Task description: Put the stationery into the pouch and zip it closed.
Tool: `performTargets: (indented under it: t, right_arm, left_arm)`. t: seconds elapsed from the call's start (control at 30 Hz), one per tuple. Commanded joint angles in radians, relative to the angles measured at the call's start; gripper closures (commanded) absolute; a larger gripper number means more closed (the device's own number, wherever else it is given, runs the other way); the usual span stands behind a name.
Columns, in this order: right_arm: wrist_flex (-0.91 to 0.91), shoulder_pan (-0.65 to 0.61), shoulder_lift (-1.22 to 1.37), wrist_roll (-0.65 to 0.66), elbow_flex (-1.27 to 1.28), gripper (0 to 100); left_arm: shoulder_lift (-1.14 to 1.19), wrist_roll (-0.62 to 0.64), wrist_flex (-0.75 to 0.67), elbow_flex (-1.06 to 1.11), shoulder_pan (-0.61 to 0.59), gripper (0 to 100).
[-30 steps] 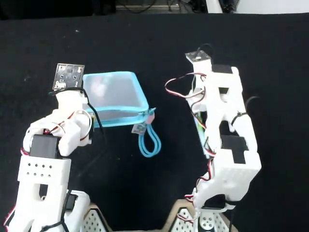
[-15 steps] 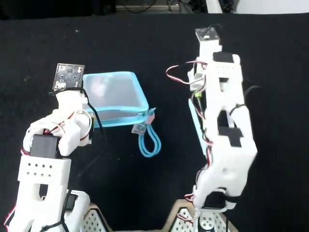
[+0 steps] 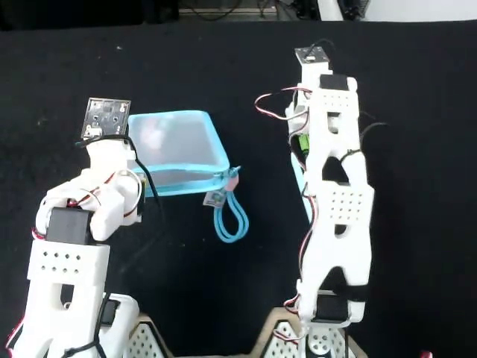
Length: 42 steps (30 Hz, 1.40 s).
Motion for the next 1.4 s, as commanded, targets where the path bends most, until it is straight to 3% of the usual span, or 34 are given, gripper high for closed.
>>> performTargets:
  t: [0.0, 0.2, 0.27, 0.33, 0.53, 0.63, 0.87, 1.1, 1.37]
  right_arm:
    - [0.081, -0.017, 0.058, -0.006, -0.213, 86.9]
    - [0.253, -0.043, 0.194, 0.118, -0.45, 87.5]
    - [0.298, -0.046, 0.217, 0.133, -0.521, 92.8]
    - [0.322, -0.044, 0.223, 0.132, -0.568, 99.3]
    - [0.331, -0.029, 0.174, 0.129, -0.568, 98.7]
    - [0.333, -0.015, 0.071, 0.061, -0.529, 98.8]
    - [0.331, -0.008, -0.418, -0.092, -0.081, 98.8]
    - [0.285, -0.084, -0.975, -0.107, 0.45, 98.8]
    - [-0.041, -0.236, -1.62, -0.118, 1.009, 98.8]
  left_arm:
    - [-0.003, 0.011, -0.012, -0.01, -0.002, 97]
    - [-0.003, 0.011, -0.011, -0.01, -0.004, 97]
    - [-0.003, 0.011, -0.011, -0.01, -0.004, 97]
    - [-0.003, 0.011, -0.011, -0.01, -0.004, 97]
    - [-0.003, 0.011, -0.009, -0.01, -0.004, 97]
    - [-0.003, 0.011, -0.009, -0.01, -0.004, 97]
    - [-0.003, 0.011, -0.009, -0.01, -0.004, 97]
    - [-0.003, 0.011, -0.011, -0.01, -0.004, 97]
    - [-0.003, 0.011, -0.011, -0.01, -0.004, 97]
